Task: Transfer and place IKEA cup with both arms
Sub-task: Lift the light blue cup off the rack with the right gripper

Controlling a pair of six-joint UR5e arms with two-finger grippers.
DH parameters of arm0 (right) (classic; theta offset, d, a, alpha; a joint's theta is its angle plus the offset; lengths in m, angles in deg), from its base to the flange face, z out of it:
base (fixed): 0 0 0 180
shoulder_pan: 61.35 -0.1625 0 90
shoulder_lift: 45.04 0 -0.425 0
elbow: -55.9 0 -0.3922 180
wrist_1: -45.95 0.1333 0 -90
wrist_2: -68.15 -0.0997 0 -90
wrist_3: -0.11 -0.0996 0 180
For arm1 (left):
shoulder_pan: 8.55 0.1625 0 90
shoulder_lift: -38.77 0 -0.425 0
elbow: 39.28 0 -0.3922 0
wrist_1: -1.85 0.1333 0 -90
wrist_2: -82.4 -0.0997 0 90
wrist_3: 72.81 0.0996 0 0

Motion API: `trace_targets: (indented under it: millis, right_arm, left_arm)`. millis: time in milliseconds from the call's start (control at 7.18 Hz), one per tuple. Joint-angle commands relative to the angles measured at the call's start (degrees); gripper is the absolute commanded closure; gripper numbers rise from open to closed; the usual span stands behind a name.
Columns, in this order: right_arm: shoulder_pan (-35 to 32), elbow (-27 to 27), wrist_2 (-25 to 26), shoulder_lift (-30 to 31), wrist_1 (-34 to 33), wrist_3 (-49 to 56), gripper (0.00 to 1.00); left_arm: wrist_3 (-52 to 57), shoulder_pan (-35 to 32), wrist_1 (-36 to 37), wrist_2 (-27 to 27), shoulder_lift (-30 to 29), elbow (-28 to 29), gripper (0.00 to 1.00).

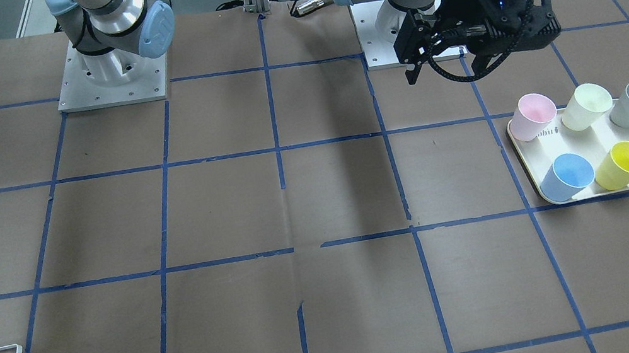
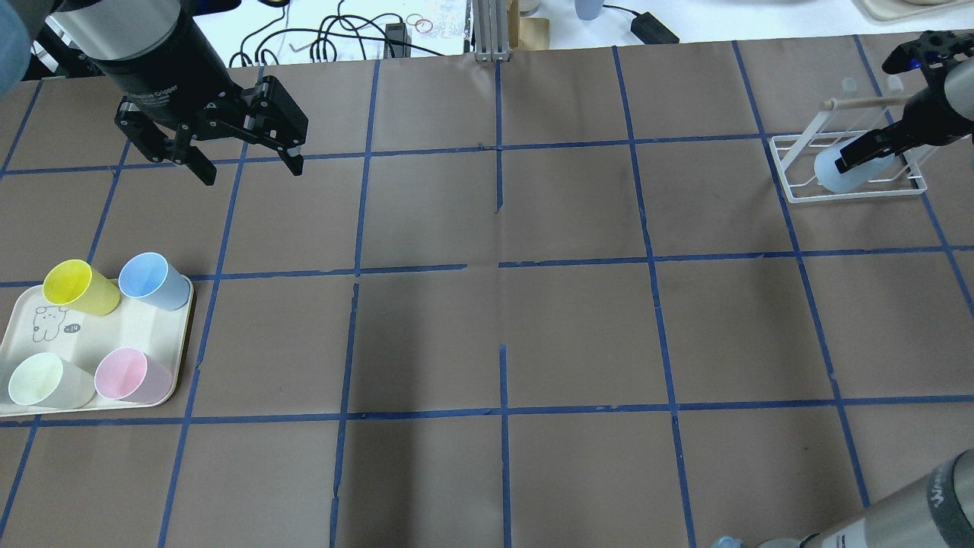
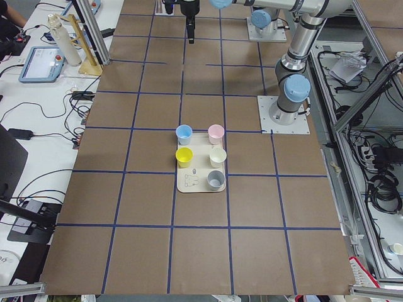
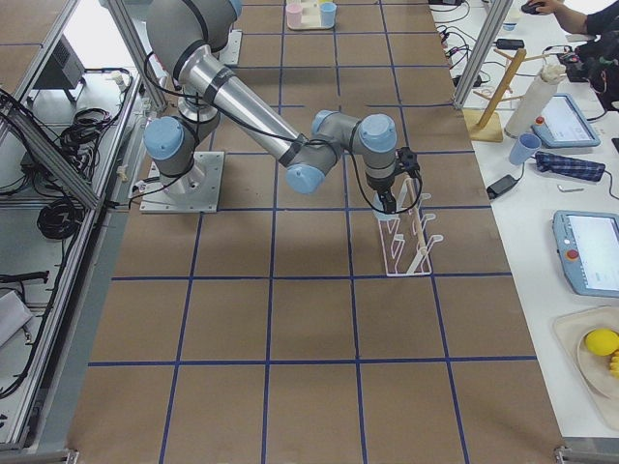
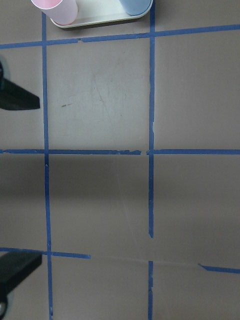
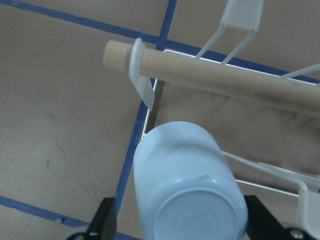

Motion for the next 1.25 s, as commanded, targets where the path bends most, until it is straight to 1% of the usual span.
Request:
trace_targets:
  millis: [0, 139, 278, 418, 557, 696, 1114]
  right_arm:
    - [0.0, 0.2, 0.1, 0.5, 0.2, 0.0, 0.64]
    - [0.0, 0.3, 0.0, 0.5, 0.1, 0.0, 0.79]
    - [0.0, 0.4, 0.1, 0.5, 0.1, 0.0, 0.91]
    - [0.0, 0.6, 0.2, 0.6, 0.1, 0.0, 1.00]
    - [0.0, 0.8, 0.2, 1.1, 0.1, 0.0, 1.00]
    - [0.0, 1.8, 1.2, 2.8, 0.8, 0.1, 1.00]
    - [0.0, 2.0, 3.9, 8.2, 5.4, 0.2, 1.00]
  left_arm:
    - [-0.1, 0.0, -0.2, 0.1, 0.0, 0.0, 0.00]
    - [-0.2, 0.0, -0.1, 0.9, -0.2, 0.0, 0.00]
    - [-0.7, 0.0, 0.0, 0.8, -0.4, 0.2, 0.00]
    - [-0.6, 0.0, -0.2, 0.0, -0.1, 0.0, 0.00]
    - [-0.6, 0.0, -0.1, -0.1, -0.1, 0.1, 0.00]
    - [-0.6, 0.0, -0.1, -0.1, -0.1, 0.1, 0.00]
    - [-0.7, 0.0, -0.4, 0.7, -0.1, 0.0, 0.00]
